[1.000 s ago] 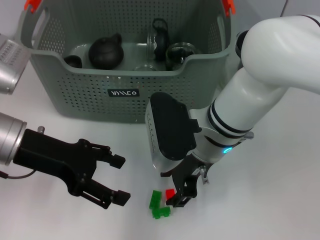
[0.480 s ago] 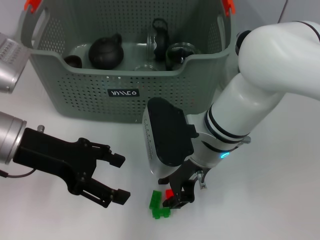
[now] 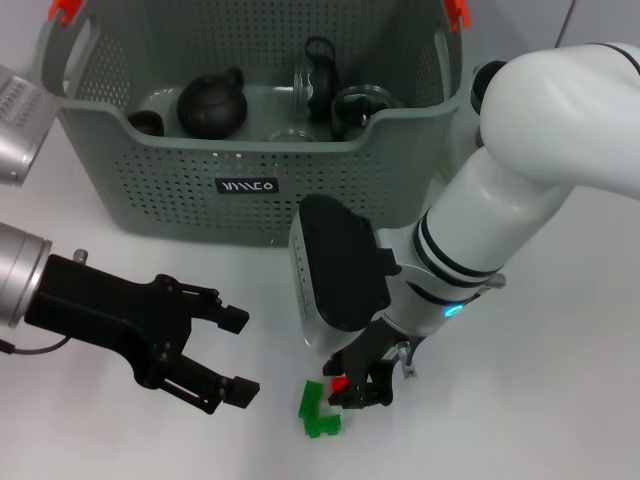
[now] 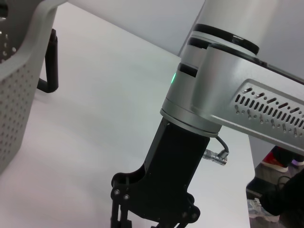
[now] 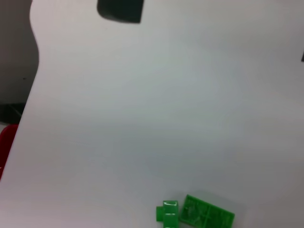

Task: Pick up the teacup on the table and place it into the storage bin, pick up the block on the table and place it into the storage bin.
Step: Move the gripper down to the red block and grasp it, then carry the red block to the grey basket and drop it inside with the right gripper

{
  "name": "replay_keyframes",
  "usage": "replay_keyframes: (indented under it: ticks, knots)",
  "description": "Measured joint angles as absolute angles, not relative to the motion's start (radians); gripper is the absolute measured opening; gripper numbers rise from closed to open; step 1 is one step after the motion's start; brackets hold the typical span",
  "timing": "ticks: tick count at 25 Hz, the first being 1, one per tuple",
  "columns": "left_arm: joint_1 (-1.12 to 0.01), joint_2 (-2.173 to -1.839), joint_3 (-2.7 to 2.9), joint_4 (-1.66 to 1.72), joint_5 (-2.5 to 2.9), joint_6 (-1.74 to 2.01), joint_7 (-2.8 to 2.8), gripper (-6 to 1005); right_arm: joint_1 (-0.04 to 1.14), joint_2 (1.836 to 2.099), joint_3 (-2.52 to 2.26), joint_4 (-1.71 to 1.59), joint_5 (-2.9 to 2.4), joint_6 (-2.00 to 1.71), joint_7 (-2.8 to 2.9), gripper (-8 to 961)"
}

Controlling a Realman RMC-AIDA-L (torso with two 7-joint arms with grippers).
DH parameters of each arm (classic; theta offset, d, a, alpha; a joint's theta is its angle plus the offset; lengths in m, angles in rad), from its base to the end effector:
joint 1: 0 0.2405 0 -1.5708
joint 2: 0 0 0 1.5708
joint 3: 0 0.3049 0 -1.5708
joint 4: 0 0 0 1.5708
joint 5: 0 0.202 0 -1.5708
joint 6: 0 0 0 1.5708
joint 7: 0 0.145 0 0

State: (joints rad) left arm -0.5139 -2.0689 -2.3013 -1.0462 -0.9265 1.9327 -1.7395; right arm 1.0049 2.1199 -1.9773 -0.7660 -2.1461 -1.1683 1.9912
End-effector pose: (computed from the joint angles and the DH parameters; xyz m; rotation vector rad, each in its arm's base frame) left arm -0.2678 0.3109 0.0067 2.9805 0.6608 0.2717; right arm 0.1437 0.3615 -0.1728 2.9709 0.2466 0.6585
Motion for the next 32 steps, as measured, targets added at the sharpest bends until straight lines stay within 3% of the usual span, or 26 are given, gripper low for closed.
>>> replay_keyframes:
  ticks: [9, 15, 24, 32]
  knots:
    - [-0.514, -2.066, -2.304, -1.046, -0.926, 1.933, -1.739, 964, 1.007, 2.113, -1.974, -0.777, -2.151, -1.185, 2.018, 224]
    - [-0.514, -2.064, -2.304, -1.046, -0.926, 1.938, -1.740, 964, 0.981, 2.098, -1.864, -0.848, -2.210, -1.244, 2.044, 204]
    - [-0.514, -2.067, -2.308, -1.047, -0.931, 1.927, -1.715, 964, 0.916, 2.099, -1.468, -1.094, -2.251, -1.390, 2.028, 206]
    - [-0.520, -2.066, -2.306, -1.046, -0.936, 1.922, -1.697, 964, 0.919, 2.098, -1.310, -1.150, -2.215, -1.240, 2.135, 209]
